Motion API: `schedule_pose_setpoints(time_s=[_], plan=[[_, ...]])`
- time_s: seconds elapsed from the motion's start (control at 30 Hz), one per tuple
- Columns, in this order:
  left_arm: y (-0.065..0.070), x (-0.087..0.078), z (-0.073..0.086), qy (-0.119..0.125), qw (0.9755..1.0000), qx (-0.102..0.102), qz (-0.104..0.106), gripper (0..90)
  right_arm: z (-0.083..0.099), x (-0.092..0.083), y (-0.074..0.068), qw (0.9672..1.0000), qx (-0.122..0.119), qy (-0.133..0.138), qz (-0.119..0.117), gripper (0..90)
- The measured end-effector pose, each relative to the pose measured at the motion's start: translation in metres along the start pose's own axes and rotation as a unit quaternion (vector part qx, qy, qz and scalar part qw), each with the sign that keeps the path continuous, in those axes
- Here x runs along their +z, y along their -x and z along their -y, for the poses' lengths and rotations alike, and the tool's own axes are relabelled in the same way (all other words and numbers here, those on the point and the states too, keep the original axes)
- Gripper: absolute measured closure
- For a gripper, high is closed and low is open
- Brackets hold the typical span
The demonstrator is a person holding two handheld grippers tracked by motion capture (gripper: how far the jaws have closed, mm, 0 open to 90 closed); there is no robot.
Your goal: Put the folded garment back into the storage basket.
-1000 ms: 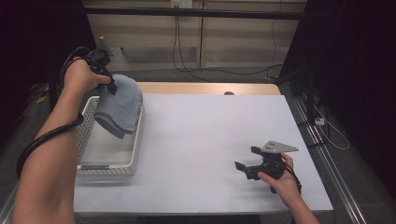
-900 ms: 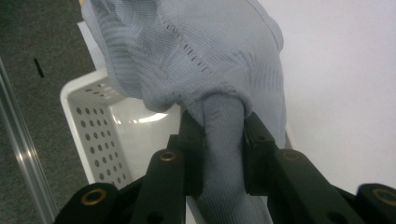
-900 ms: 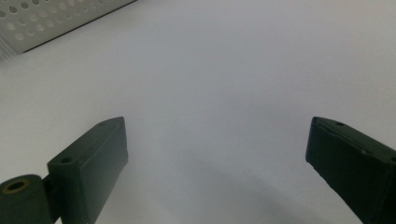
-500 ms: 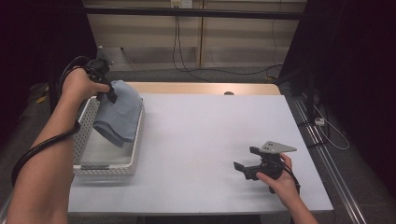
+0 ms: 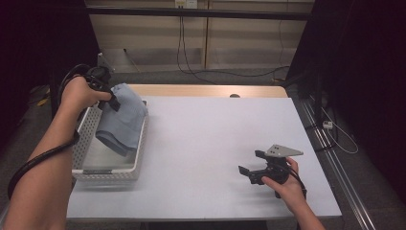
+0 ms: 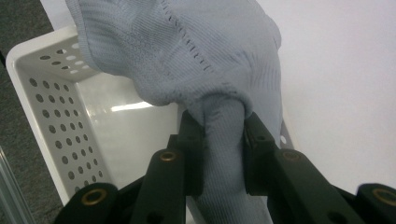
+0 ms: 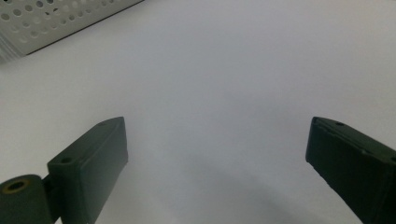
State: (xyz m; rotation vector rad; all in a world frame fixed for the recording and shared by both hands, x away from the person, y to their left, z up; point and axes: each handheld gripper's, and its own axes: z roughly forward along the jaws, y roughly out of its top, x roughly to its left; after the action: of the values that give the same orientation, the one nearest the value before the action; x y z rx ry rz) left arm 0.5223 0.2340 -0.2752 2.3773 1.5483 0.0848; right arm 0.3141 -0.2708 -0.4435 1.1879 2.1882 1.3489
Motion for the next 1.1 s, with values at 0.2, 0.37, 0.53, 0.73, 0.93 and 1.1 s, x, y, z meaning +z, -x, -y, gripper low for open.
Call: schedule_pose_setpoints(time_s=[0.2,0.37,0.53,0.73,0.93,1.1], plan=[[-0.003,0.005,0.006,-0.009,1.0,0.003,0.001,73.7,-0.001,0.001,-0.002,1.0,-0.003,0.0,-0.001,5.4],[-0.006,0.009,0.009,-0.01,0.9999,-0.002,0.002,73.7,-0.001,0.002,-0.002,1.0,-0.003,0.0,-0.002,5.4],[-0.009,0.014,0.013,-0.018,0.9998,-0.003,0.0,73.7,-0.001,0.003,-0.003,1.0,-0.004,-0.002,-0.003,5.4],[-0.012,0.016,0.017,-0.02,0.9998,-0.005,0.003,73.7,-0.001,0.002,-0.003,1.0,-0.003,-0.002,-0.003,5.4],[-0.011,0.022,0.022,-0.026,0.9996,-0.003,0.011,73.5,-0.001,0.002,-0.004,1.0,-0.004,-0.001,-0.003,5.4],[-0.01,0.027,0.025,-0.025,0.9995,-0.004,0.019,73.4,-0.001,0.002,-0.005,1.0,-0.004,-0.001,-0.004,5.4]])
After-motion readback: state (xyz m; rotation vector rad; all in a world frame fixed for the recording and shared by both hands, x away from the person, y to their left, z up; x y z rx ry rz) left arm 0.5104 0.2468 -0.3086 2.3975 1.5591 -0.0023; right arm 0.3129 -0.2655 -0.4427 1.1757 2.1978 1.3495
